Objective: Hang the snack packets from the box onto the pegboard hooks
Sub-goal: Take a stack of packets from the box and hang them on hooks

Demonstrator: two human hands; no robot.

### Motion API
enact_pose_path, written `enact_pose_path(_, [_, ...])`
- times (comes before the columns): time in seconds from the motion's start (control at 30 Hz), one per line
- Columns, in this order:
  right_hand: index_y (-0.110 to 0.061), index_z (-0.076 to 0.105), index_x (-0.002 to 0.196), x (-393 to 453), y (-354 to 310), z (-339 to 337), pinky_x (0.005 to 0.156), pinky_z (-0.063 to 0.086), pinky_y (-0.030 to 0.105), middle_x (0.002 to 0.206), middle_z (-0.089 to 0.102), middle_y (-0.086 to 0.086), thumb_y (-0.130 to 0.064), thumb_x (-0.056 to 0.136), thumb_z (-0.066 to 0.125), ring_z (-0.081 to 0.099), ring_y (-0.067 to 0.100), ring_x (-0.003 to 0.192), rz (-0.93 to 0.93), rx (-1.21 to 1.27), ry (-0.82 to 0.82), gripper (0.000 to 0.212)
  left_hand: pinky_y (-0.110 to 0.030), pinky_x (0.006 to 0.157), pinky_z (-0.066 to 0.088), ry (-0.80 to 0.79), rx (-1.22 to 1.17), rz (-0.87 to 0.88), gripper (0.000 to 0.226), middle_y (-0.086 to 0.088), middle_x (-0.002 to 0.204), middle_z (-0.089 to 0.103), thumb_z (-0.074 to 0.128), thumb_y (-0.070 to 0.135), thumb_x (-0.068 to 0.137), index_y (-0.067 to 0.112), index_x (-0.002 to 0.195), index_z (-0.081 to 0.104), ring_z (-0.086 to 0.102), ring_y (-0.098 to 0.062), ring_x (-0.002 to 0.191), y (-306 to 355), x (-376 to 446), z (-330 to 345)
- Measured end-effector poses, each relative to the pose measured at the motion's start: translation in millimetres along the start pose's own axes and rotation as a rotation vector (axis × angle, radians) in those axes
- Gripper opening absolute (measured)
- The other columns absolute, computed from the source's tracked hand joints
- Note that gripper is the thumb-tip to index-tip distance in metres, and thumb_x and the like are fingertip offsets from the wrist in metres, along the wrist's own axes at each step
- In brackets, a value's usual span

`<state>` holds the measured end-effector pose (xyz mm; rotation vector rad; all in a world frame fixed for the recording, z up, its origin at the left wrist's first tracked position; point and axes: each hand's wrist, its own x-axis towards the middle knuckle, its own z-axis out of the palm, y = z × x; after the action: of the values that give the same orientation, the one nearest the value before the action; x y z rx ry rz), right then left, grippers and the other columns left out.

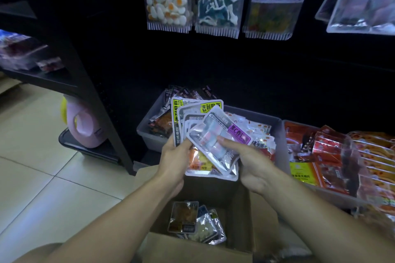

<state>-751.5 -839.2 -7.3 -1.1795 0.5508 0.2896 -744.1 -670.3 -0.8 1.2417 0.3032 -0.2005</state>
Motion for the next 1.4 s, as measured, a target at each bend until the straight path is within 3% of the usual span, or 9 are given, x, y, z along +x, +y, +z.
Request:
enact_pose_path(0.2, [-0.005,0.071,0.124,-18,6,-1,0.098,0.057,0.060,0.110,0.079,0.017,-0.020,0.072,0.085,0.077,0.036,0.099,-0.099,0.066,-0.033,0.056,-0.045,0.093,0.063,-0.082,0.122,0.035,0.020,0.001,0.107,0.083,0.063,0.023,0.106,0.029,0.121,0.075,0.081,-0.022,0.100,5,-5,10])
enact_pose_path(0.4, [-0.004,0.071,0.125,-22,1,-12,0.098,0.055,0.063,0.112,0.078,0.019,-0.018,0.083,0.079,0.076,0.036,0.100,-0.143,0.104,-0.015,0.045,-0.038,0.092,0.060,-0.164,0.270,0.112,0.041,0.014,0.109,0.081,0.085,0.044,0.084,0.037,0.121,0.071,0.078,-0.012,0.103,6,-7,18])
enact_pose_path(0.57, [-0.005,0.069,0.129,-16,-14,-26,0.099,0.050,0.073,0.119,0.075,0.020,-0.015,0.089,0.076,0.072,0.041,0.111,-0.275,0.122,0.026,0.041,-0.027,0.074,0.063,-0.248,0.223,0.137,0.063,0.003,0.113,0.082,0.092,-0.001,0.074,0.024,0.125,0.066,0.079,-0.016,0.102,2,-7,36])
enact_pose_path(0.83, [-0.004,0.072,0.115,-40,-65,-53,0.075,0.064,0.047,0.101,0.080,0.014,-0.004,0.080,0.085,0.078,0.035,0.085,-0.496,0.105,0.206,0.037,-0.016,0.058,0.058,-0.286,0.232,0.215,0.056,0.015,0.100,0.082,0.083,-0.002,0.085,0.035,0.121,0.061,0.080,-0.006,0.086,25,-18,66])
enact_pose_path(0.9, [-0.010,0.073,0.112,-53,-86,-69,0.093,0.060,0.055,0.102,0.081,0.010,-0.008,0.076,0.089,0.078,0.033,0.095,-0.569,0.088,0.272,0.040,-0.018,0.064,0.059,-0.301,0.280,0.221,0.063,0.022,0.102,0.081,0.087,0.008,0.084,0.048,0.121,0.056,0.079,-0.003,0.090,32,-21,77])
enact_pose_path(1.03, [-0.013,0.072,0.105,-87,-141,-93,0.082,0.063,0.038,0.096,0.081,0.003,-0.006,0.080,0.087,0.079,0.024,0.091,-0.748,0.040,0.355,0.030,-0.046,0.104,0.057,-0.342,0.413,0.230,0.100,0.018,0.141,0.067,0.097,0.051,0.065,0.063,0.143,0.037,0.072,-0.014,0.119,55,-41,109])
enact_pose_path(1.13, [-0.017,0.071,0.101,-113,-185,-103,0.088,0.061,0.035,0.098,0.080,0.002,-0.012,0.085,0.085,0.077,0.022,0.095,-0.900,0.036,0.417,0.021,-0.030,0.083,0.062,-0.383,0.393,0.283,0.071,0.013,0.124,0.076,0.093,0.029,0.081,0.056,0.129,0.048,0.078,-0.008,0.100,64,-53,129])
enact_pose_path(1.2, [-0.019,0.071,0.101,-125,-213,-106,0.085,0.058,0.026,0.100,0.080,-0.002,-0.019,0.088,0.083,0.076,0.017,0.097,-0.958,0.037,0.446,0.017,-0.036,0.082,0.064,-0.405,0.359,0.293,0.064,0.007,0.118,0.080,0.090,0.014,0.083,0.055,0.117,0.053,0.081,-0.014,0.096,65,-58,142])
enact_pose_path(1.4, [-0.021,0.072,0.098,-125,-261,-107,0.082,0.051,0.024,0.099,0.078,-0.005,-0.026,0.091,0.081,0.072,0.011,0.093,-0.945,0.053,0.456,0.012,-0.018,0.063,0.061,-0.419,0.269,0.280,0.057,0.014,0.104,0.082,0.083,0.003,0.088,0.040,0.124,0.058,0.081,-0.011,0.089,70,-90,177])
